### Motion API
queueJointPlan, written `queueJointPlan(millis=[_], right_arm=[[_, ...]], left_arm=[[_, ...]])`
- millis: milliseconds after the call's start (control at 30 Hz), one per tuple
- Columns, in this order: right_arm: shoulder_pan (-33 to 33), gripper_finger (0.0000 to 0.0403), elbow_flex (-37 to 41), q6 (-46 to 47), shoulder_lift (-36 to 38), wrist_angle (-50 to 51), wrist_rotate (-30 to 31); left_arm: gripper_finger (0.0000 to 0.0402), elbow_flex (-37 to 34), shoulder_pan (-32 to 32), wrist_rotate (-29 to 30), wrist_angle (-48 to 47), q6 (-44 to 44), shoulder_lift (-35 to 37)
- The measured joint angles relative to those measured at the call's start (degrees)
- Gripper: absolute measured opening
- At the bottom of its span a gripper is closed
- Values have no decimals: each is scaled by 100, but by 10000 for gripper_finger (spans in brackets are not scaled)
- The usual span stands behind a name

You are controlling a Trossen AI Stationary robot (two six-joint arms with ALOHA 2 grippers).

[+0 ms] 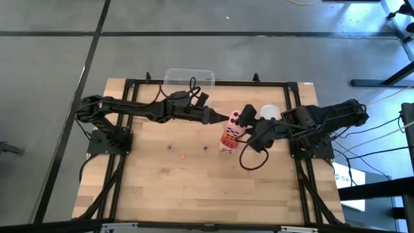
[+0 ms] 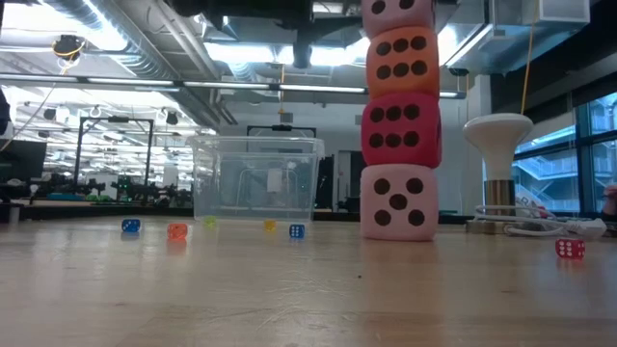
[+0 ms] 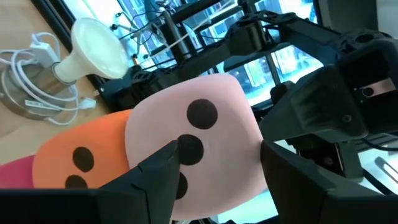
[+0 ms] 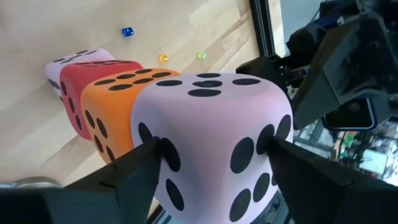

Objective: Pick & Place Dice
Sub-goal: Put the top large pink dice into the transparent bin

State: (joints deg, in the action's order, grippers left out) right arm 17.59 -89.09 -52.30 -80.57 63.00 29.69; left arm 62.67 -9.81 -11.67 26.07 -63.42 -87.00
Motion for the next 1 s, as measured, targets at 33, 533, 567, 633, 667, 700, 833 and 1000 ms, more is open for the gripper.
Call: queueJointPlan(millis=[33,533,567,633,667,700,833,1000], right_arm=[[-27,269,-3,28,-32,25,30],[-84,151,3,538,-106,90,138],[-84,151,4,542,-106,91,138],[-84,151,6,577,-106,95,148],[-84,149,8,635,-106,99,169],[-84,147,9,688,-106,101,191],[-40,147,17,838,-114,116,366],[35,141,-165,1136,-137,211,358]], left_arm=[[217,0,-2,-10,-12,2,0],[216,-1,-2,-78,-48,32,-7],[216,-2,-2,-80,-47,33,-7],[216,-2,-2,-80,-47,33,-7],[216,-1,-2,-78,-45,34,-8],[216,-1,-2,-79,-41,36,-10],[216,-2,-9,-126,-6,106,-11],[216,-2,-19,-304,11,189,0]])
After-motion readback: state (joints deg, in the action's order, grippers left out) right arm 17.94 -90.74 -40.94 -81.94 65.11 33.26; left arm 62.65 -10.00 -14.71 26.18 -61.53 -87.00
